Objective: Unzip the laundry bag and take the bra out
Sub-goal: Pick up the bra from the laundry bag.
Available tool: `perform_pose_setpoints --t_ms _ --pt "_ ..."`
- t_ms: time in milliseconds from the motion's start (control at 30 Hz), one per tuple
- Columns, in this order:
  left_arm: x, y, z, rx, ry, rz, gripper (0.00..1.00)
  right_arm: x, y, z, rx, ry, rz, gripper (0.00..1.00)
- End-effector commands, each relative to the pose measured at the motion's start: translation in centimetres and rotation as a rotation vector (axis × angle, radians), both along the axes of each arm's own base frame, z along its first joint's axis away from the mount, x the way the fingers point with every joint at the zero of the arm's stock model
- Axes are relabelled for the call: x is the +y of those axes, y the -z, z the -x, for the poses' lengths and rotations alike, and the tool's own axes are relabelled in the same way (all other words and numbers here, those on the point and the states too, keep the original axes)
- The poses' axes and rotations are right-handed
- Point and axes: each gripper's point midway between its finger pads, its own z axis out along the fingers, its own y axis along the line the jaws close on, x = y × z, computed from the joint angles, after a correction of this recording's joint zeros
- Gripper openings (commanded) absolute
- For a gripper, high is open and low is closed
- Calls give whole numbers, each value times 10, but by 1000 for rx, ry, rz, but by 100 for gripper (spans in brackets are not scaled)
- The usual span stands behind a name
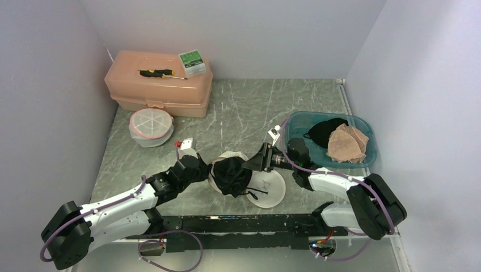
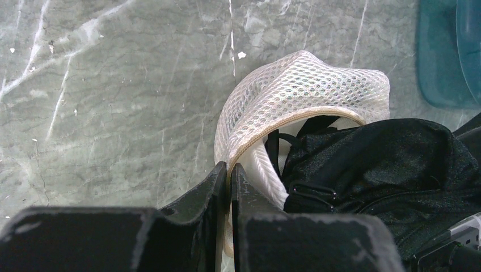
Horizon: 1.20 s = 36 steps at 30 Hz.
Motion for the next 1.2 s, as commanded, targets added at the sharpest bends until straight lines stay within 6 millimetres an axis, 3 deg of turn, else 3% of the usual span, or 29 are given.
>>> perform_pose_setpoints --t_ms 0,233,433,600,833,1000,1167 --pt "-4 -7 -1 -15 1 39 12 8 0 -3 -14 -33 29 60" --pt "-6 -6 0 -11 6 43 12 21 12 3 25 -68 71 55" --pt "-5 -7 0 -11 5 41 12 20 8 1 5 -55 87 23" --pt "-2 -8 0 -12 -1 39 12 14 -12 1 -46 -52 118 0" --pt "3 -15 -1 -34 -17 32 12 -15 -42 -12 -210 34 327 0" --pt "3 -17 -1 -31 -21 32 12 -34 -60 -13 -284 100 386 0" --pt "5 -17 0 -20 -32 27 11 -59 -114 -18 -425 230 388 0"
